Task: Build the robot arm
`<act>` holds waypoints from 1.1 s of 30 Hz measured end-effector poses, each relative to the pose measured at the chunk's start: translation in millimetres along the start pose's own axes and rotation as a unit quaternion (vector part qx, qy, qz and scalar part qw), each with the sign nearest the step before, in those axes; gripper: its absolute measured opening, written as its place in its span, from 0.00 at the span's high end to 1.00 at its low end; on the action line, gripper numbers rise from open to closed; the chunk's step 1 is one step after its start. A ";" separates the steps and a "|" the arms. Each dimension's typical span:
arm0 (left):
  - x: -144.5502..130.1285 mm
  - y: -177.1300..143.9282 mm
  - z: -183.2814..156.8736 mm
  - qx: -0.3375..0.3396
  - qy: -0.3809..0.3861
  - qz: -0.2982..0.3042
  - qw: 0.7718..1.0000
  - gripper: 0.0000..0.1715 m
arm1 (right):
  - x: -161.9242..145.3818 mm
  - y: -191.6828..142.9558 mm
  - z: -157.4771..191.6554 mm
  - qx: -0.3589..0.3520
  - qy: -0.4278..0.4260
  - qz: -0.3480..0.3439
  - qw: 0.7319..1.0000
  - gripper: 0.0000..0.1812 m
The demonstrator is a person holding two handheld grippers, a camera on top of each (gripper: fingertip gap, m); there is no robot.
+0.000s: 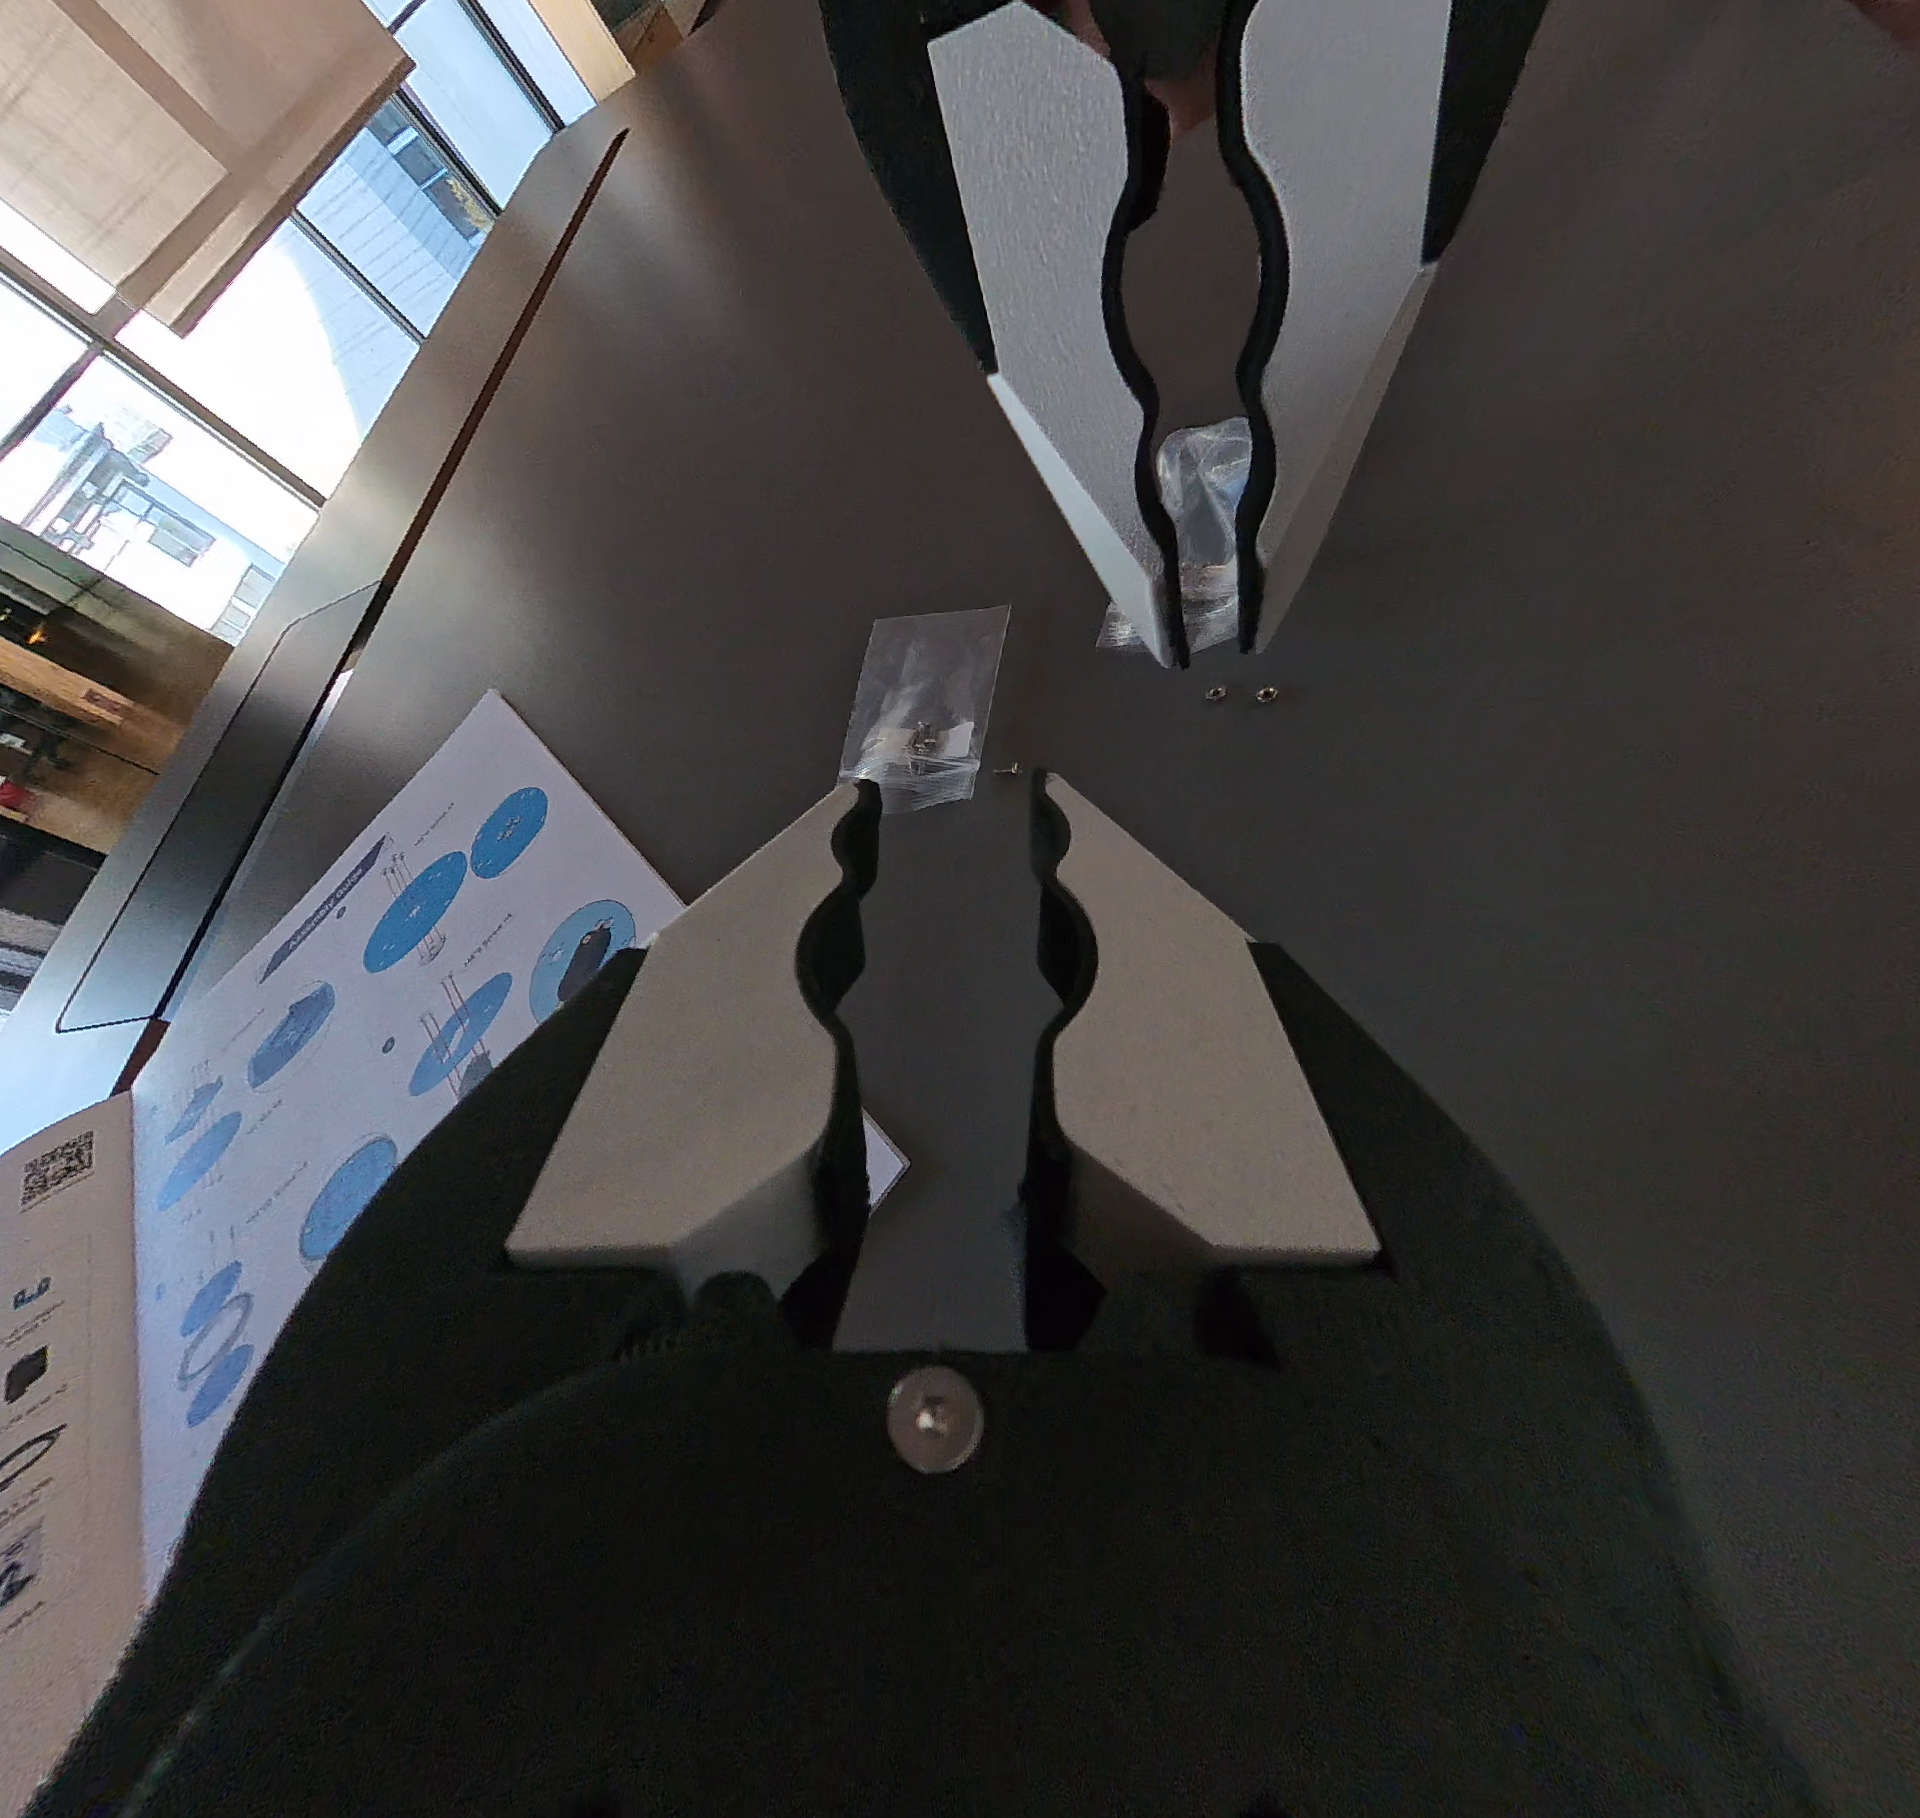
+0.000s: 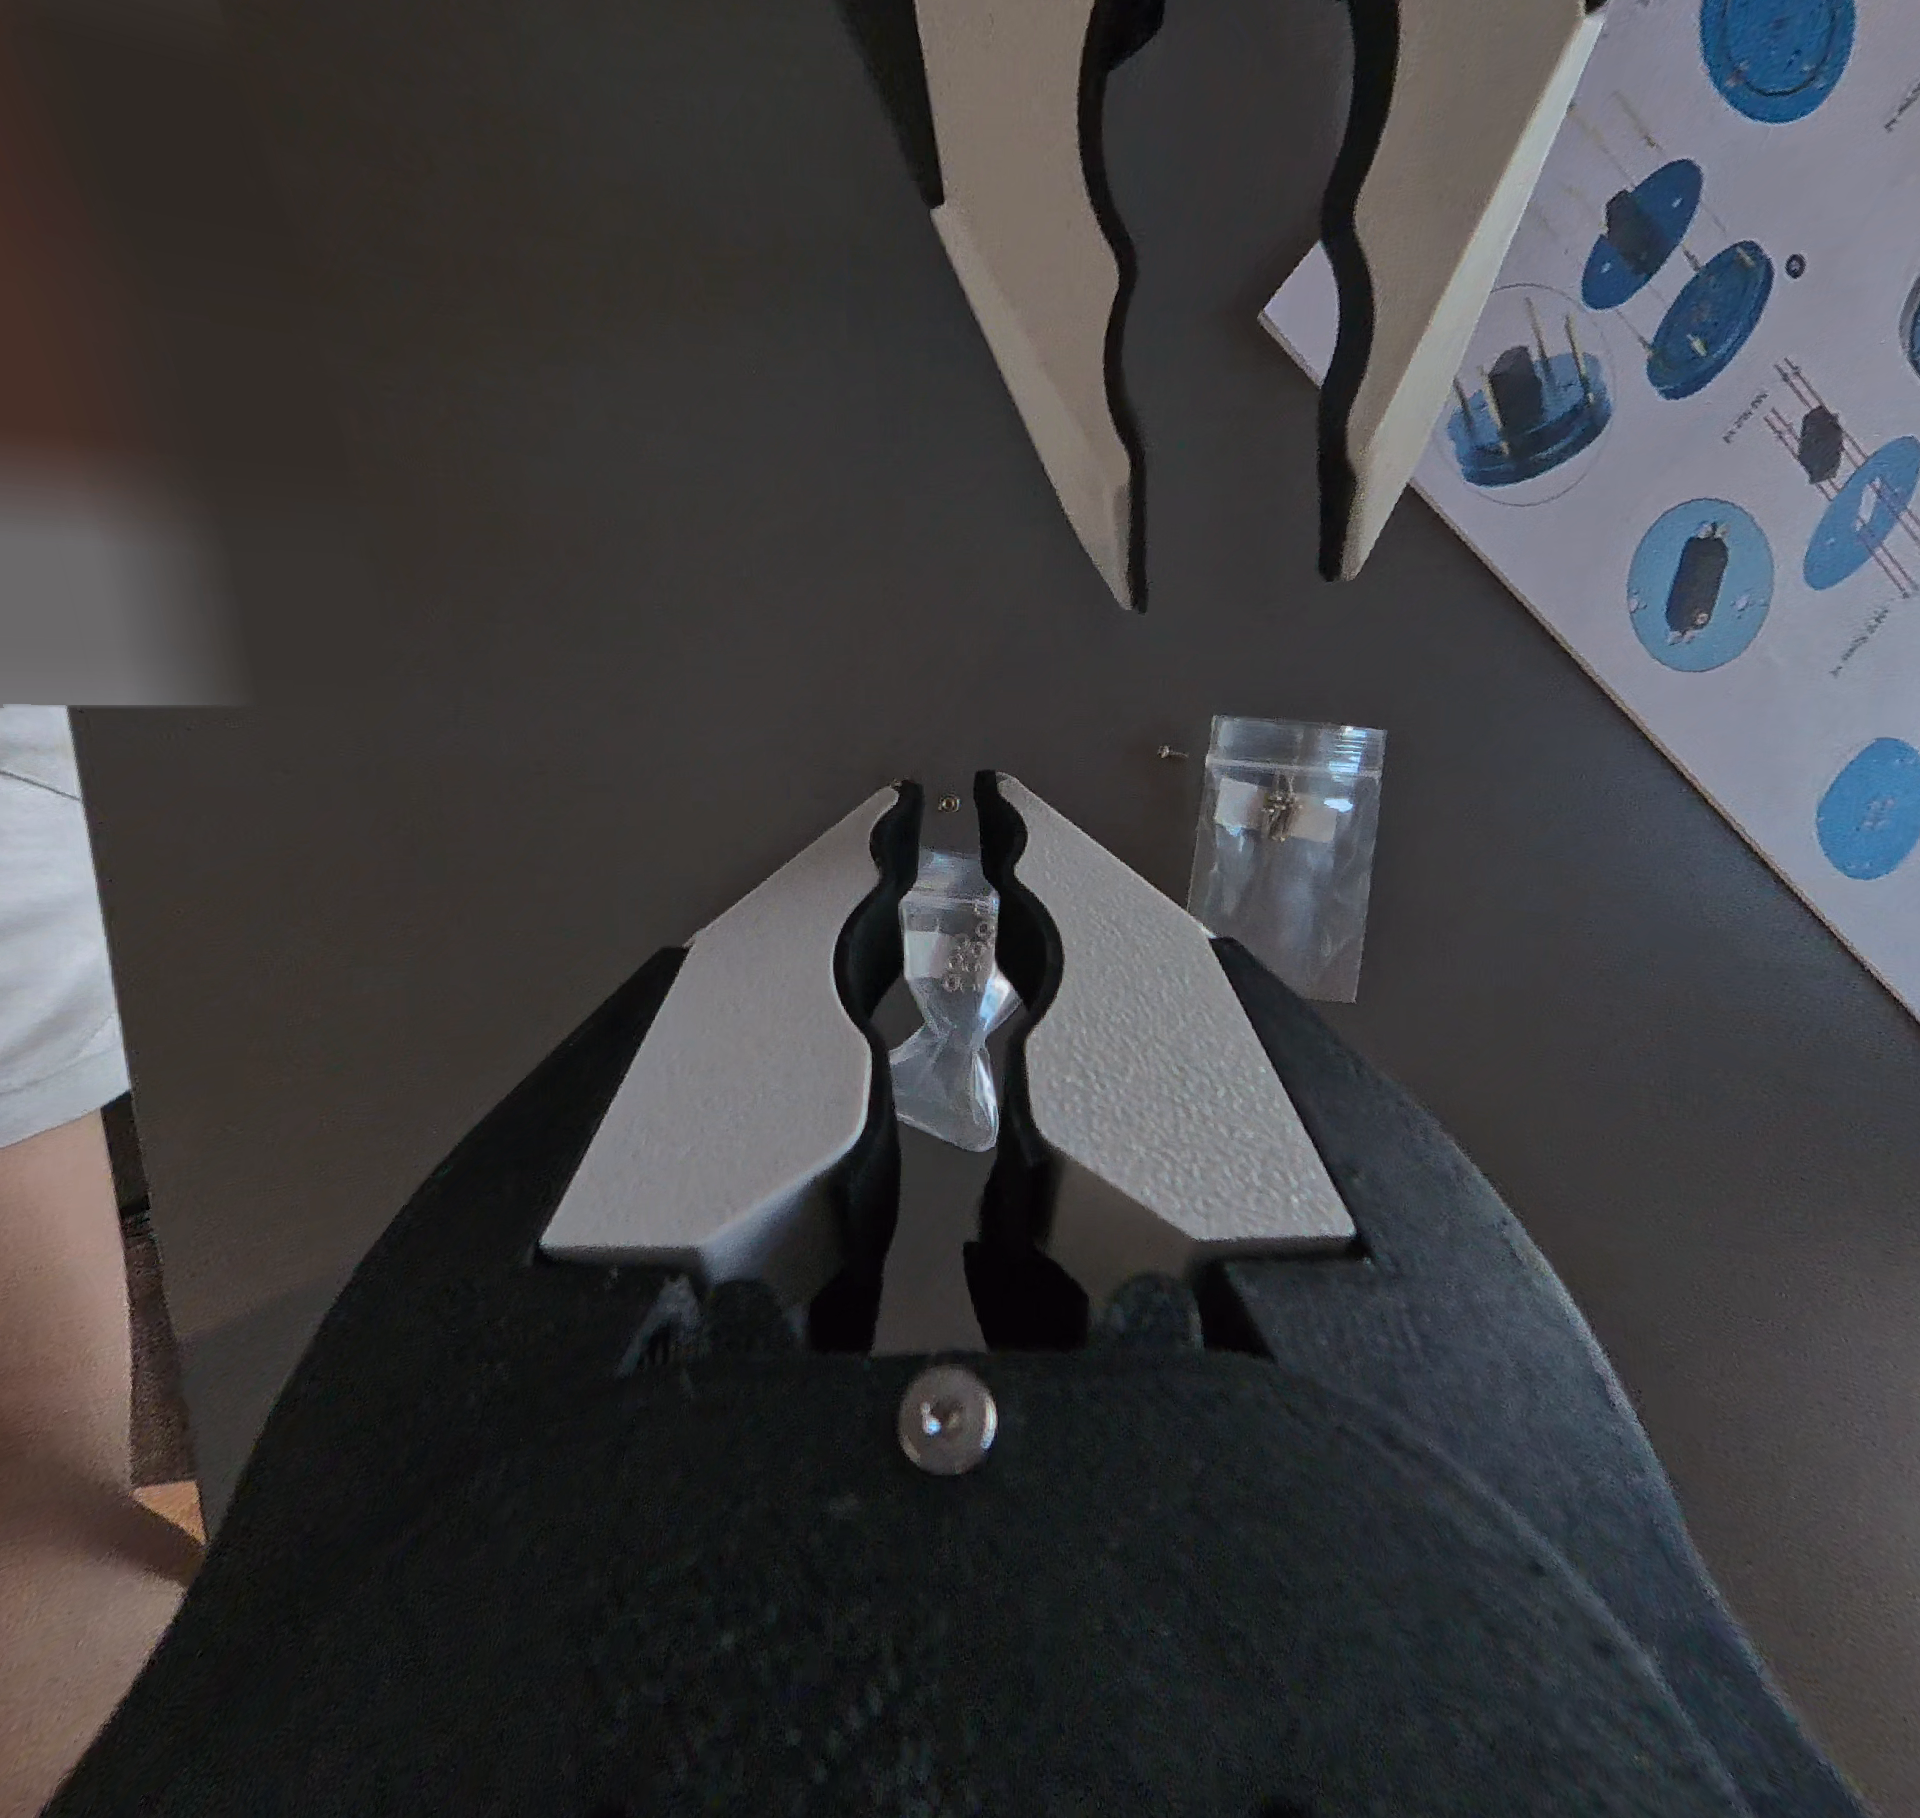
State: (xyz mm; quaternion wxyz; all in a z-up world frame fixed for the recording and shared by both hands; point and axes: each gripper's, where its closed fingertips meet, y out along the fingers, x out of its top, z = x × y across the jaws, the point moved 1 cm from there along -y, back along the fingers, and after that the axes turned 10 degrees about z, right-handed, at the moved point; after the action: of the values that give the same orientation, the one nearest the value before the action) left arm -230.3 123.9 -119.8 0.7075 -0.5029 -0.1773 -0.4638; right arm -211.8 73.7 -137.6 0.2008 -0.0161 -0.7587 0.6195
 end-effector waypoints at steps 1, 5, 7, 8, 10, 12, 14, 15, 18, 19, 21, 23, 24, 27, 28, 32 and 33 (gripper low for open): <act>-0.2 -0.1 0.8 0.001 -0.002 0.000 1.000 0.84 | -0.8 2.1 1.4 0.011 0.003 0.006 1.000 0.94; -1.5 -0.6 5.8 0.005 -0.012 0.000 1.000 0.84 | -6.4 10.1 2.0 0.035 0.022 0.035 0.999 0.94; -2.9 -0.3 8.7 0.009 -0.017 0.002 1.000 0.84 | -8.7 12.3 -0.1 0.036 0.028 0.043 0.998 0.94; -3.2 -0.1 9.6 0.009 -0.019 0.002 1.000 0.84 | -9.1 12.9 -0.2 0.039 0.031 0.045 0.998 0.94; -3.8 0.0 11.1 0.010 -0.023 0.003 1.000 0.84 | -9.0 13.6 -0.2 0.047 0.037 0.046 0.997 0.94; -4.8 0.5 11.7 0.010 -0.024 0.005 1.000 0.84 | -8.7 14.2 -0.3 0.053 0.041 0.047 0.997 0.94; -6.1 1.3 11.9 0.010 -0.024 0.009 1.000 0.84 | -8.6 14.5 -0.7 0.059 0.046 0.047 0.996 0.94; -6.7 1.5 12.4 0.011 -0.025 0.010 1.000 0.84 | -8.6 14.6 -1.2 0.062 0.048 0.048 0.996 0.94; -8.0 2.1 13.4 0.012 -0.028 0.013 0.999 0.84 | -7.5 15.3 -2.2 0.066 0.053 0.046 0.995 0.95; -8.6 2.4 13.6 0.012 -0.028 0.015 0.999 0.84 | -7.4 15.3 -2.2 0.066 0.051 0.047 0.995 0.95; -9.0 2.7 13.6 0.011 -0.029 0.016 0.999 0.84 | -7.1 15.4 -0.2 0.071 0.049 0.047 0.995 0.98; -9.6 3.4 13.0 0.008 -0.028 0.018 0.999 0.84 | -7.2 15.6 -0.5 0.075 0.053 0.047 0.995 0.98; -10.4 4.0 12.5 0.007 -0.026 0.021 0.999 0.84 | -7.2 15.6 -0.7 0.078 0.056 0.047 0.994 0.98; -12.5 6.4 9.5 0.000 -0.019 0.029 0.999 0.84 | -6.3 16.0 -1.5 0.074 0.050 0.044 0.995 0.99; -12.0 6.8 7.6 -0.006 -0.014 0.029 0.999 0.84 | -6.0 15.9 -1.8 0.070 0.044 0.044 0.996 0.99; -9.4 7.9 6.6 -0.019 -0.016 0.025 0.999 0.84 | -2.2 12.0 -2.6 0.054 0.031 0.027 0.998 0.98; -9.2 8.0 5.8 -0.027 -0.025 0.023 0.999 0.84 | -1.3 9.9 -4.0 0.045 0.028 0.021 0.998 0.98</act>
State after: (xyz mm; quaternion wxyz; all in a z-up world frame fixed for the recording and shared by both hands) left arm -227.1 133.9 -128.3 0.6995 -0.5374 -0.1708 -0.4390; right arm -211.6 79.5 -146.8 0.2090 -0.0402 -0.7234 0.6568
